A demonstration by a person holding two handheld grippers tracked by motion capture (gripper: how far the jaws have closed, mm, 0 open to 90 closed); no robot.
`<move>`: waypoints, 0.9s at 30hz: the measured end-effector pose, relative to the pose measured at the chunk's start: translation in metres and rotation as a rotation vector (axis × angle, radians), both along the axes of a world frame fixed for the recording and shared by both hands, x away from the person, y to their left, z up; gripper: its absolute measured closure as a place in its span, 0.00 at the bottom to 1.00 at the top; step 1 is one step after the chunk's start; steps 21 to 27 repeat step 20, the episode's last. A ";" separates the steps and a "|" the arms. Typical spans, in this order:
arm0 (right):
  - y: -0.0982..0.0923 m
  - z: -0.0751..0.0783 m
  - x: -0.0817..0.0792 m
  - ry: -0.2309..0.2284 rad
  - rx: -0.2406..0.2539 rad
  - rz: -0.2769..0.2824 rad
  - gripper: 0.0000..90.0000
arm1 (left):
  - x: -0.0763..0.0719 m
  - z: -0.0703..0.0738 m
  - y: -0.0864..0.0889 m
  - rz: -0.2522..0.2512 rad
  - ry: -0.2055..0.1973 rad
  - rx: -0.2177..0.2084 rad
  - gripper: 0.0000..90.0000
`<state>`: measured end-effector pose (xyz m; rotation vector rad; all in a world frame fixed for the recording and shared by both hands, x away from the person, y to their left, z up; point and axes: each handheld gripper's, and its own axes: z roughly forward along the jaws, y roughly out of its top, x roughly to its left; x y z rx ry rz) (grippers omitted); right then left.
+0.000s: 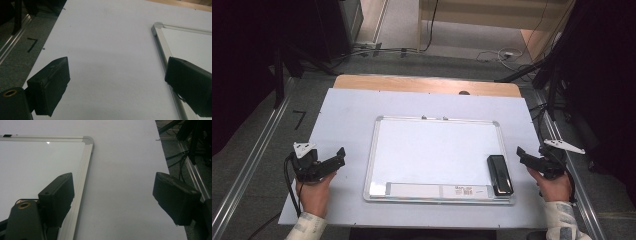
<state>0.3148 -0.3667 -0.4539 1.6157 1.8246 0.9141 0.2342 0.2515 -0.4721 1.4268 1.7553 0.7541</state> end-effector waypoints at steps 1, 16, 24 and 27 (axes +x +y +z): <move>-0.001 0.000 0.000 0.001 0.001 -0.001 0.18 | 0.000 0.000 0.000 0.000 0.000 0.000 0.07; -0.013 -0.002 -0.004 0.005 0.004 -0.027 0.18 | 0.000 0.000 0.000 0.000 -0.001 0.000 0.07; -0.015 -0.003 -0.006 0.003 0.007 -0.037 0.18 | 0.000 0.000 0.000 0.002 0.001 0.002 0.07; -0.015 -0.003 -0.006 0.003 0.007 -0.037 0.18 | 0.000 0.000 0.000 0.002 0.001 0.002 0.07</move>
